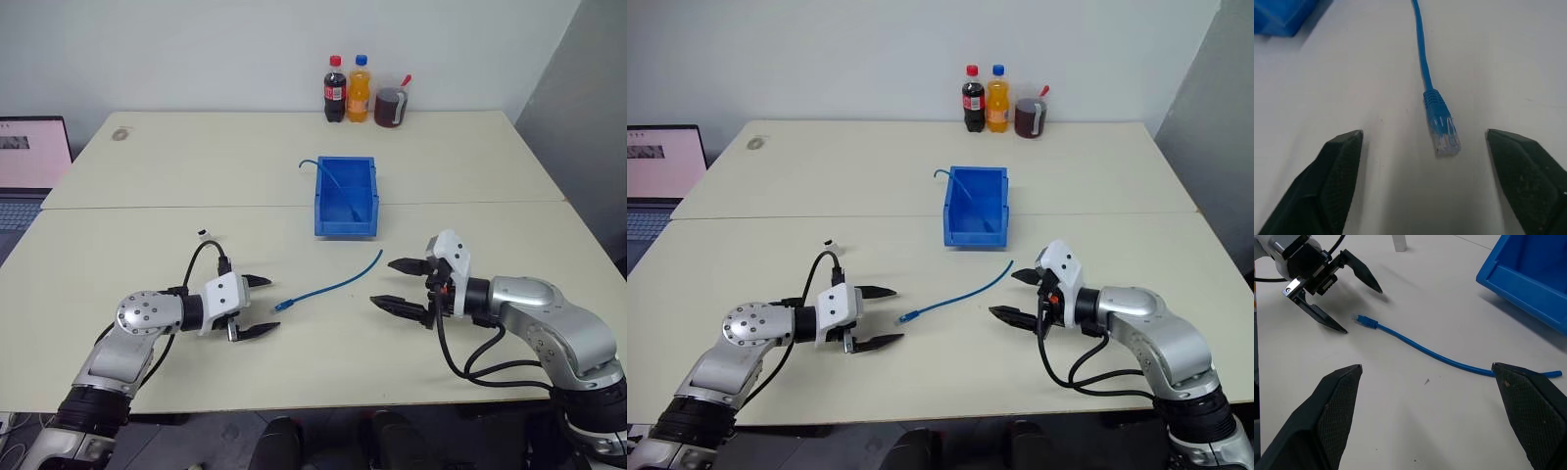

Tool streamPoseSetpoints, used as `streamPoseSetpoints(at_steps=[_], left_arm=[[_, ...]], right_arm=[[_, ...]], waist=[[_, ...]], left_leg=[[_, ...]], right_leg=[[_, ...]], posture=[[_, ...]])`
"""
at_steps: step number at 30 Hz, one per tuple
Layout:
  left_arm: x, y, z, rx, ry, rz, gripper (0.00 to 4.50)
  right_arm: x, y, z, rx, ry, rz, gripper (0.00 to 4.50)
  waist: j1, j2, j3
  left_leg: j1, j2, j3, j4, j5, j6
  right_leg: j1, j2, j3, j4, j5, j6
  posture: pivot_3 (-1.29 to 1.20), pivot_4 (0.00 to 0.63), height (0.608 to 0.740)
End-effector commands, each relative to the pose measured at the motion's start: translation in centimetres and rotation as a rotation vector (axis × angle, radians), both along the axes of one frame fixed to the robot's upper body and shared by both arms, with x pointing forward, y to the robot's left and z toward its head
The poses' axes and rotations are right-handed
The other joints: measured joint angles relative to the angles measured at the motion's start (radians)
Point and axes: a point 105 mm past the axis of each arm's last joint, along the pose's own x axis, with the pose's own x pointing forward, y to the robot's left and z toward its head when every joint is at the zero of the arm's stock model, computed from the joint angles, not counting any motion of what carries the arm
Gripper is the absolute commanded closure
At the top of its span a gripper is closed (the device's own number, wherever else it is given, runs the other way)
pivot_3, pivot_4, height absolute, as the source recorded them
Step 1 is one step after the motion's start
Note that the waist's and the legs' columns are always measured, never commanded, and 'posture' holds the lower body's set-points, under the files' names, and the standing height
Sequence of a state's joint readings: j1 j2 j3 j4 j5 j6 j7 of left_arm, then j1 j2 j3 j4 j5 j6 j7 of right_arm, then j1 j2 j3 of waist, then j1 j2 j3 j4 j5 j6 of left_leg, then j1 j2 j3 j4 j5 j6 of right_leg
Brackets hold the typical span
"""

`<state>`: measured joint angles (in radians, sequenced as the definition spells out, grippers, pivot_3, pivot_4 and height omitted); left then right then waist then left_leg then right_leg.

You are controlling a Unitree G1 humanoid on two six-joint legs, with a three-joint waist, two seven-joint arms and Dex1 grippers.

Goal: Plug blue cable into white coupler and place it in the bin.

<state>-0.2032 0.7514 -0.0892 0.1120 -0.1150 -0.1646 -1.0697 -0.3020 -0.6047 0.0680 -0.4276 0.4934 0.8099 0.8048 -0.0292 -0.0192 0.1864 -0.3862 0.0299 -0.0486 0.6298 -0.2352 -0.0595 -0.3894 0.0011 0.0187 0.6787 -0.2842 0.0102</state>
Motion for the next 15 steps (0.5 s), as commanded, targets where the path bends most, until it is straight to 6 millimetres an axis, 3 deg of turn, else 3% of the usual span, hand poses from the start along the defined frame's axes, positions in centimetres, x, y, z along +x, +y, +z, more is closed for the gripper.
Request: streamPoseSetpoints(at_steps=[1, 7, 8, 15], left_arm=[[0.0, -0.5, 0.5, -0.016, -0.064, -0.002, 0.23], [-0.5, -0.4, -0.9, 0.011, 0.000, 0.019, 0.23], [-0.5, -0.3, -1.1, 0.012, 0.021, 0.028, 0.59], [0.2, -1.4, -1.8, -0.061, 0.126, 0.063, 1.95]], right_arm=[[-0.3, 0.6, 0.9, 0.020, -0.047, 0.031, 0.00], [-0.2, 0.6, 0.9, 0.022, -0.048, 0.028, 0.00], [-0.2, 0.6, 0.9, 0.023, -0.049, 0.027, 0.00], [-0.2, 0.8, 0.9, 0.028, -0.045, 0.026, 0.00]], waist=[[0.000, 0.000, 0.000], [0.000, 0.000, 0.000], [0.000, 0.000, 0.000], [0.002, 0.000, 0.000]], left_leg=[[0.000, 0.000, 0.000, 0.000, 0.000, 0.000], [0.000, 0.000, 0.000, 0.000, 0.000, 0.000], [0.000, 0.000, 0.000, 0.000, 0.000, 0.000], [0.001, 0.000, 0.000, 0.000, 0.000, 0.000]], right_leg=[[0.000, 0.000, 0.000, 0.000, 0.000, 0.000], [0.000, 0.000, -0.001, 0.000, 0.000, 0.000], [0.000, 0.000, -0.001, 0.000, 0.000, 0.000], [0.000, 0.000, -0.001, 0.001, 0.000, 0.000]], posture=[[0.00, 0.150, 0.740], [0.00, 0.150, 0.740], [0.00, 0.150, 0.740], [0.00, 0.150, 0.740]])
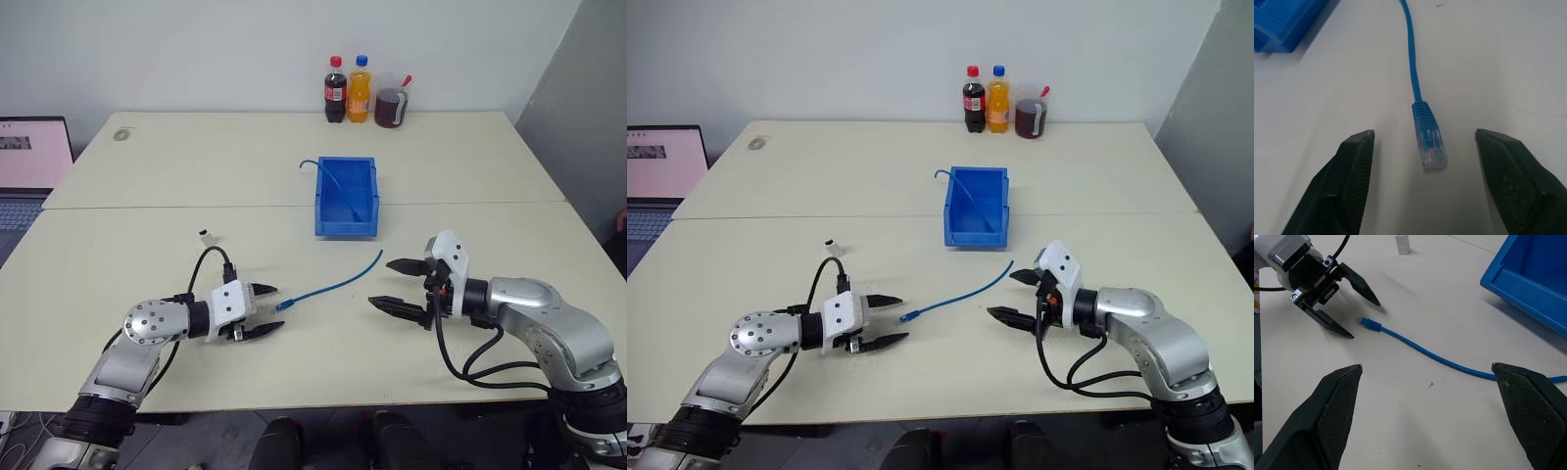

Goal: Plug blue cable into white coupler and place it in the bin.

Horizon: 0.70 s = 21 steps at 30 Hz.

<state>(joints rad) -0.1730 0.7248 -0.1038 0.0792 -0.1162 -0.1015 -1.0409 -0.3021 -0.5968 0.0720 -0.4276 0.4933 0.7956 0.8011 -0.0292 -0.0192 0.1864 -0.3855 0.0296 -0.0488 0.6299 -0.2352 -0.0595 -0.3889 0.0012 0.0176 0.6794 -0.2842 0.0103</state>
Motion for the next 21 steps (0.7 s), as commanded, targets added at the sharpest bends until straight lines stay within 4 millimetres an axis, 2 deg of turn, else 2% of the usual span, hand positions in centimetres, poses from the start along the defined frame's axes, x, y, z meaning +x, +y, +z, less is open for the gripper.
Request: streamPoseSetpoints(at_steps=[1, 6, 11, 14, 18, 21], left_arm=[[0.9, -0.9, -1.0, -0.035, 0.087, 0.041, 2.18], [2.0, -1.2, -1.7, -0.038, 0.130, 0.062, 3.30], [1.5, -0.9, -2.4, -0.022, 0.184, 0.048, 4.19], [0.9, -0.6, -2.4, -0.022, 0.203, 0.042, 4.20], [1.0, -0.6, -1.6, -0.075, 0.223, 0.087, 4.20], [2.3, -1.1, 0.2, -0.235, 0.299, 0.215, 4.20]], right_arm=[[-0.2, 0.6, 0.8, 0.019, -0.033, 0.022, 0.00], [-0.2, 0.7, 0.8, 0.021, -0.033, 0.021, 0.00], [-0.3, 0.5, 0.9, 0.021, -0.035, 0.011, 0.00], [-0.4, 0.5, 0.8, 0.022, -0.035, 0.005, 0.00], [-0.4, 0.5, 0.8, 0.027, -0.035, -0.005, 0.00], [-0.3, 0.5, 0.8, 0.034, -0.035, -0.014, 0.00]], waist=[[0.005, 0.000, 0.000], [0.006, 0.000, 0.000], [0.002, 0.000, 0.000], [0.001, 0.000, 0.000], [-0.004, 0.000, 0.000], [-0.003, 0.000, 0.000]], left_leg=[[0.000, 0.000, 0.000, 0.000, 0.000, 0.000], [0.000, -0.001, 0.000, 0.001, 0.000, 0.000], [0.001, -0.001, 0.000, 0.001, 0.000, 0.000], [0.001, 0.000, 0.000, 0.001, 0.000, 0.000], [0.001, 0.000, 0.000, 0.000, 0.000, 0.000], [0.001, 0.000, 0.000, 0.000, 0.000, 0.000]], right_leg=[[0.000, 0.000, 0.000, 0.000, 0.000, 0.000], [0.001, 0.000, -0.001, 0.000, 0.000, 0.001], [0.001, 0.000, 0.000, 0.000, 0.000, 0.001], [0.001, 0.000, 0.000, 0.000, 0.000, 0.001], [0.001, 0.000, 0.000, 0.000, 0.000, 0.000], [0.000, 0.000, 0.000, 0.000, 0.000, 0.000]], posture=[[0.00, 0.150, 0.740], [0.00, 0.150, 0.740], [0.00, 0.150, 0.740], [0.00, 0.150, 0.740], [0.00, 0.150, 0.740], [0.00, 0.150, 0.740]])
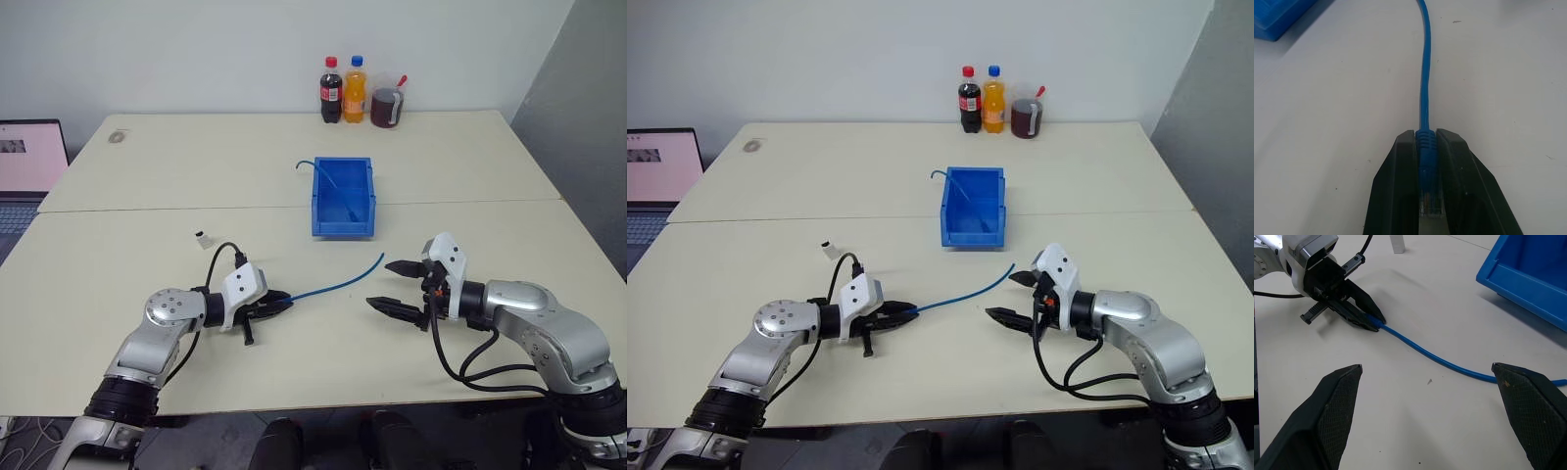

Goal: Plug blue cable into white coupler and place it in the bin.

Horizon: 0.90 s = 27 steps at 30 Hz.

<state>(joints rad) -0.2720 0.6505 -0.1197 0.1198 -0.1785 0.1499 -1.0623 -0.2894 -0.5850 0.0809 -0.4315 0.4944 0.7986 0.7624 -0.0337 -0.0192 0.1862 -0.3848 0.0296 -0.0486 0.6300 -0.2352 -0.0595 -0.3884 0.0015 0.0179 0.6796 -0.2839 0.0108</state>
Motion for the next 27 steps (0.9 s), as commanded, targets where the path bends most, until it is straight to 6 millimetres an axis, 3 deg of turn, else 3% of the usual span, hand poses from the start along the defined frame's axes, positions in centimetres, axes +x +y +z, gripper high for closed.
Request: streamPoseSetpoints(at_steps=[1, 5, 11, 19, 23, 26, 27], left_arm=[[0.8, -0.3, 1.7, -0.208, 0.191, 0.172, 4.20], [-0.1, -2.0, 5.4, -0.465, 0.397, 0.160, 4.20], [-3.2, -2.1, 5.1, -0.478, 0.634, 0.106, 4.20], [-2.2, -2.3, 6.2, -0.577, 0.666, 0.154, 4.20], [-1.9, -2.7, 4.8, -0.417, 0.484, 0.162, 4.20], [-2.4, -2.2, 1.6, -0.047, 0.180, 0.045, 4.20], [-2.6, -2.0, 0.6, 0.038, 0.115, -0.003, 3.85]], right_arm=[[-0.3, 0.4, 1.2, 0.037, -0.042, 0.008, 0.00], [-0.4, 0.7, 1.1, 0.055, -0.034, -0.002, 0.00], [-0.6, 0.9, 0.9, 0.060, -0.026, -0.002, 0.00], [-1.1, 1.2, 1.2, 0.142, 0.046, -0.009, 0.00], [-1.3, 1.1, 1.1, 0.139, 0.062, -0.010, 0.00], [-1.2, 1.0, 1.1, 0.135, 0.064, -0.011, 0.00], [-1.1, 1.0, 1.1, 0.133, 0.064, -0.011, 0.00]], waist=[[0.001, 0.000, 0.000], [0.001, -0.003, 0.002], [-0.003, -0.003, 0.002], [0.002, -0.003, 0.002], [0.003, -0.003, 0.002], [0.001, -0.003, 0.002], [0.002, -0.003, 0.002]], left_leg=[[0.000, 0.000, 0.000, 0.000, 0.000, 0.000], [-0.002, 0.000, -0.003, 0.001, 0.000, 0.000], [-0.003, 0.000, -0.001, 0.000, 0.000, 0.000], [-0.003, 0.000, -0.003, 0.000, 0.000, 0.000], [-0.003, -0.001, -0.002, 0.001, 0.000, 0.000], [-0.003, -0.001, 0.000, -0.001, 0.000, -0.001], [-0.002, -0.001, 0.000, -0.001, 0.000, -0.001]], right_leg=[[0.000, 0.000, 0.000, 0.000, 0.000, 0.000], [0.000, 0.000, -0.001, 0.001, 0.000, 0.000], [-0.001, 0.000, 0.000, 0.000, -0.001, 0.002], [-0.001, 0.000, 0.000, 0.000, -0.001, 0.001], [-0.001, 0.000, 0.000, 0.000, -0.001, 0.001], [-0.002, -0.001, 0.003, -0.001, -0.001, 0.001], [-0.002, -0.001, 0.003, -0.001, -0.001, 0.001]], posture=[[0.00, 0.150, 0.740], [0.00, 0.150, 0.740], [0.00, 0.150, 0.740], [0.00, 0.150, 0.740], [0.00, 0.150, 0.740], [0.00, 0.150, 0.740], [0.00, 0.150, 0.740]])
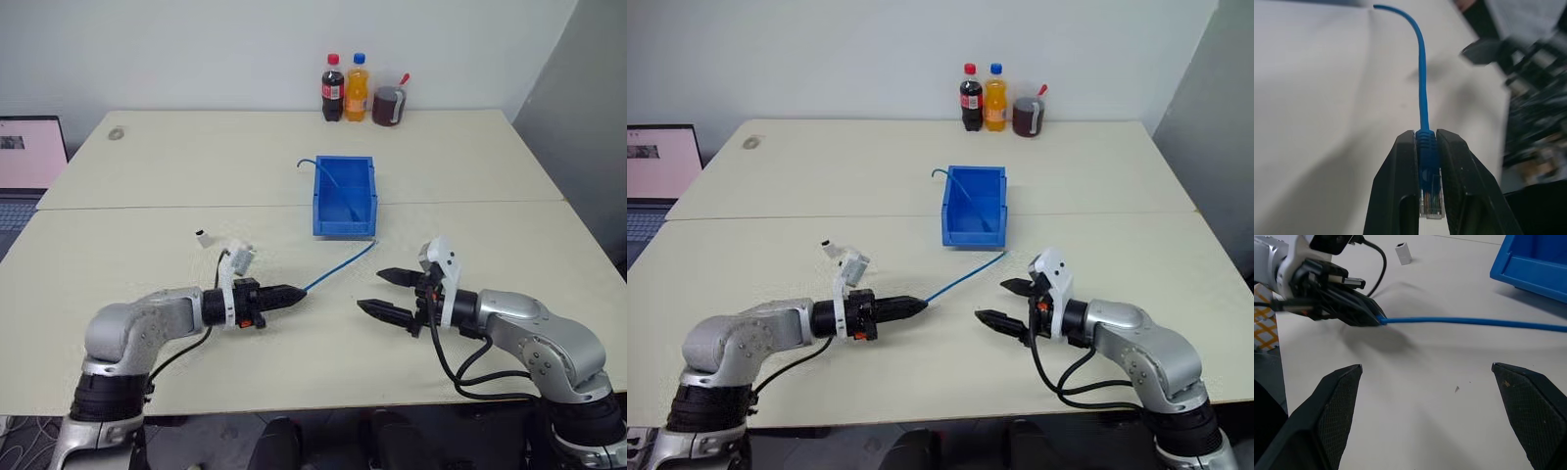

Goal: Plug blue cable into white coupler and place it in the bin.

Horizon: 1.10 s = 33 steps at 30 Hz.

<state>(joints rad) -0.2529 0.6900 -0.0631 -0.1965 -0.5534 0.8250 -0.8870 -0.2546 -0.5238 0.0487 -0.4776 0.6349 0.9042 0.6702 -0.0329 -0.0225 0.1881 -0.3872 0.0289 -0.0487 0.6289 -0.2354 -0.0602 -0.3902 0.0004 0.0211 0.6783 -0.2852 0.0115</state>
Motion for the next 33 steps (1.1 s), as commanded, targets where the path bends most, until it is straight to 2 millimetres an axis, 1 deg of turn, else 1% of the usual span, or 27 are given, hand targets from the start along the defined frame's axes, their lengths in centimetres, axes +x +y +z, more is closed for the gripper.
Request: streamPoseSetpoints(at_steps=[1, 5, 6, 7, 8, 11, 12, 15, 17, 18, 22, 25, 28, 31, 33], left_arm=[[-0.6, 0.0, -2.2, 0.276, -0.288, -0.215, 3.50], [-0.5, 0.3, -3.7, 0.295, -0.335, -0.265, 2.57], [-0.6, 0.5, -3.9, 0.293, -0.329, -0.275, 2.47], [-0.7, 0.6, -4.0, 0.292, -0.328, -0.283, 2.15], [-0.6, 0.9, -4.1, 0.298, -0.331, -0.291, 2.03], [-0.3, 1.8, -3.9, 0.308, -0.331, -0.290, 1.35], [-0.1, 2.1, -3.8, 0.313, -0.335, -0.283, 1.24], [0.5, 3.1, -3.1, 0.319, -0.340, -0.247, 0.60], [-0.2, 3.0, -3.3, 0.290, -0.315, -0.256, 0.17], [-0.6, 2.9, -3.4, 0.281, -0.303, -0.263, 0.05], [-1.6, 2.5, -3.8, 0.268, -0.248, -0.258, 0.05], [-1.6, 2.9, -3.7, 0.295, -0.238, -0.234, 0.05], [-1.5, 3.8, -3.9, 0.330, -0.210, -0.200, 0.05], [-2.1, 3.8, -4.4, 0.333, -0.176, -0.216, 0.05], [-2.8, 3.7, -4.9, 0.333, -0.134, -0.242, 0.39]], right_arm=[[0.0, -0.1, 1.3, 0.014, -0.049, 0.002, 0.00], [0.1, 0.0, 1.4, 0.013, -0.053, 0.001, 0.00], [0.1, 0.1, 1.3, 0.013, -0.053, 0.002, 0.00], [0.0, 0.1, 1.3, 0.011, -0.054, 0.004, 0.00], [0.0, 0.1, 1.3, 0.010, -0.054, 0.005, 0.00], [0.0, 0.1, 1.3, 0.007, -0.054, 0.004, 0.00], [0.0, 0.0, 1.3, 0.007, -0.054, 0.004, 0.00], [0.0, 0.0, 1.2, 0.006, -0.052, 0.002, 0.00], [0.0, 0.1, 1.1, 0.007, -0.051, 0.003, 0.00], [0.0, 0.1, 1.1, 0.008, -0.050, 0.004, 0.00], [0.1, 0.3, 1.2, 0.012, -0.056, 0.005, 0.00], [0.2, 0.2, 1.2, 0.011, -0.056, 0.003, 0.00], [0.1, 0.0, 1.0, 0.007, -0.054, 0.000, 0.00], [0.2, 0.0, 0.9, 0.005, -0.052, 0.000, 0.00], [0.2, 0.0, 0.9, 0.004, -0.052, 0.000, 0.00]], waist=[[0.002, 0.000, 0.000], [0.012, 0.000, 0.000], [0.012, 0.000, 0.000], [0.012, 0.001, 0.000], [0.009, 0.001, 0.000], [0.006, 0.001, -0.001], [0.005, 0.001, -0.001], [-0.001, 0.001, -0.001], [-0.004, 0.001, -0.001], [-0.005, 0.001, -0.001], [-0.006, 0.001, -0.001], [-0.004, 0.001, -0.001], [-0.004, 0.001, -0.001], [-0.005, 0.001, -0.001], [-0.006, 0.001, -0.001]], left_leg=[[0.000, 0.000, 0.000, -0.001, 0.000, 0.000], [0.000, 0.000, -0.002, 0.000, 0.000, 0.000], [0.000, 0.000, -0.002, 0.000, 0.000, 0.000], [0.000, 0.000, -0.002, 0.000, 0.000, 0.000], [0.000, 0.000, -0.002, 0.001, 0.000, 0.000], [0.000, 0.000, -0.002, 0.001, 0.000, 0.000], [0.000, 0.000, -0.002, 0.000, 0.000, 0.000], [0.000, 0.001, -0.002, 0.000, 0.000, 0.000], [0.000, 0.001, -0.002, 0.000, 0.000, 0.000], [0.000, 0.001, -0.002, 0.000, 0.000, 0.000], [0.001, 0.002, -0.002, 0.000, 0.000, 0.000], [0.001, 0.001, -0.002, 0.000, 0.000, 0.000], [0.001, 0.001, -0.001, 0.000, 0.000, 0.000], [0.002, 0.002, -0.001, 0.000, 0.000, 0.000], [0.002, 0.002, -0.002, 0.000, 0.000, 0.000]], right_leg=[[0.000, 0.000, 0.001, 0.000, 0.000, -0.001], [0.001, -0.001, -0.001, 0.000, -0.001, -0.002], [0.001, -0.001, -0.002, 0.000, -0.001, -0.002], [0.001, -0.001, -0.002, 0.000, -0.001, -0.002], [0.001, -0.001, -0.002, 0.001, -0.001, -0.002], [0.001, -0.001, -0.002, 0.001, -0.001, -0.002], [0.001, 0.000, -0.002, 0.001, -0.001, -0.002], [0.001, 0.000, -0.002, 0.001, -0.001, -0.002], [0.001, 0.001, -0.002, 0.001, -0.001, -0.002], [0.001, 0.001, -0.002, 0.001, -0.001, -0.002], [0.001, 0.001, -0.002, 0.001, -0.002, -0.002], [0.001, 0.001, -0.002, 0.001, -0.002, -0.002], [0.001, 0.001, -0.002, 0.001, -0.002, -0.002], [0.001, 0.001, -0.002, 0.002, -0.002, -0.002], [0.001, 0.001, -0.002, 0.002, -0.002, -0.002]], posture=[[0.00, 0.150, 0.740], [0.00, 0.150, 0.740], [0.00, 0.150, 0.740], [0.00, 0.150, 0.740], [0.00, 0.150, 0.740], [0.00, 0.150, 0.740], [0.00, 0.150, 0.740], [0.00, 0.150, 0.740], [0.00, 0.150, 0.740], [0.00, 0.150, 0.740], [0.00, 0.150, 0.740], [0.00, 0.150, 0.740], [0.00, 0.150, 0.740], [0.00, 0.150, 0.740], [0.00, 0.150, 0.740]])
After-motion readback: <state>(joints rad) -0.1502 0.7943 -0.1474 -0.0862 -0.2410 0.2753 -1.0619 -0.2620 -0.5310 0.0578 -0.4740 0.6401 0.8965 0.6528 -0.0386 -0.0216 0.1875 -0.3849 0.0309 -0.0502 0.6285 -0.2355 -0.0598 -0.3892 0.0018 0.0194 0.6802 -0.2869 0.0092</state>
